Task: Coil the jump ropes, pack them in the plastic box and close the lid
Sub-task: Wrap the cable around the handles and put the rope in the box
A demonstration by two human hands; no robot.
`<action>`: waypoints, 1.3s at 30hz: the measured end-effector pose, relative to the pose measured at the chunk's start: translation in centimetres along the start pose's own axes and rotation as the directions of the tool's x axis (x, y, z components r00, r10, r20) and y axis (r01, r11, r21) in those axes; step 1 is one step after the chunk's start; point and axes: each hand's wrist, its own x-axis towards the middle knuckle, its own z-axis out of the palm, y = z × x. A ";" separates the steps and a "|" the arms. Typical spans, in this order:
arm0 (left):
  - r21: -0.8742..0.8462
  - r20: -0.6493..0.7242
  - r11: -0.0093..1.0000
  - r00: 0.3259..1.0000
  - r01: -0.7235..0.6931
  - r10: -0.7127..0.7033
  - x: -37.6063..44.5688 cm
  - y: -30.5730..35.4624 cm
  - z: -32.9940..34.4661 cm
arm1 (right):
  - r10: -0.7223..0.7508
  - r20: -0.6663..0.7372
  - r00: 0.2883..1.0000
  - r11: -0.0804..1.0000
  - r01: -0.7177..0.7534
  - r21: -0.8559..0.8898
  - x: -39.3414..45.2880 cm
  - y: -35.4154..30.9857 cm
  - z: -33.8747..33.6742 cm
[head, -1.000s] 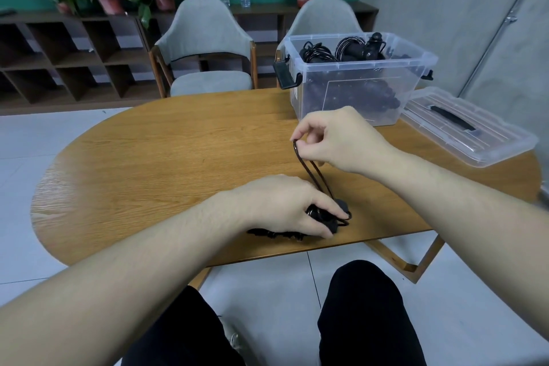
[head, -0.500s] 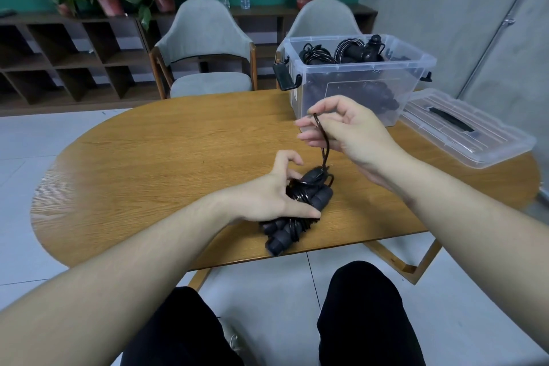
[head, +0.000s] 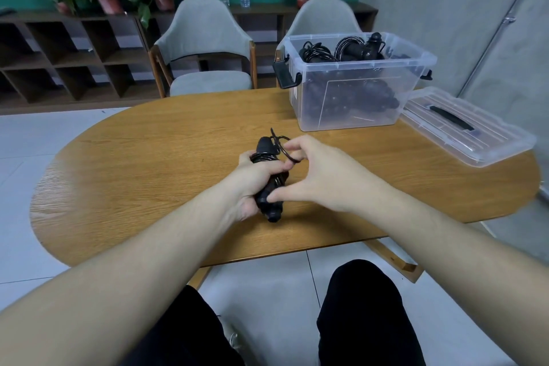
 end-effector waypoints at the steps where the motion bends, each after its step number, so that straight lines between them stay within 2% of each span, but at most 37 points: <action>1: -0.022 -0.029 1.000 0.999 -0.015 0.015 0.3 -0.1 0.1 | 0.015 0.018 1.000 1.000 -0.015 -0.010 0.0 0.1 0.5; 3: -0.102 -0.037 0.995 0.999 -0.010 0.006 0.6 -0.1 0.2 | -0.016 0.004 1.000 0.999 0.016 -0.038 0.0 0.3 1.6; 7: -0.138 0.089 0.988 0.994 0.070 -0.058 -0.9 0.8 0.5 | -0.089 -0.115 0.989 0.996 0.087 -0.016 0.1 0.4 2.3; 10: -0.317 0.074 0.948 0.997 0.024 -0.001 -1.1 1.3 0.2 | -0.129 -0.153 0.980 0.991 0.131 -0.002 -0.2 1.0 2.1; 12: -0.352 0.064 0.936 0.998 0.017 0.006 -0.8 1.5 -0.2 | -0.186 -0.186 0.965 0.982 0.187 -0.009 -0.5 1.4 2.4; 16: -0.206 0.139 0.971 0.985 0.126 -0.098 -0.3 1.4 -0.1 | -0.301 -0.195 0.933 0.953 0.293 -0.073 -0.5 1.5 2.7; 19: -0.186 0.096 0.969 0.985 0.161 -0.145 0.1 1.0 -0.1 | -0.342 -0.270 0.900 0.939 0.316 -0.135 -0.2 1.8 2.5; 27: -0.230 -0.024 0.970 0.996 0.076 -0.084 0.7 0.6 -0.1 | -0.398 -0.118 0.910 0.916 0.387 -0.104 0.2 4.1 1.2; 29: -0.220 -0.039 0.974 0.997 0.056 -0.066 0.6 0.6 0.2 | -0.428 -0.166 0.888 0.899 0.400 -0.180 0.1 4.5 1.0; 34: -0.258 -0.066 0.966 0.997 0.022 -0.040 0.0 0.9 0.8 | -0.538 -0.358 0.763 0.834 0.420 -0.358 -0.2 4.9 1.7; 36: -0.249 -0.060 0.968 0.997 0.026 -0.042 -0.2 0.9 0.7 | -0.587 -0.353 0.729 0.796 0.438 -0.418 -0.1 5.0 1.7; 39: -0.189 -0.063 0.982 0.998 -0.013 0.001 -0.5 0.9 0.6 | -0.583 -0.296 0.756 0.788 0.438 -0.432 0.0 5.0 1.3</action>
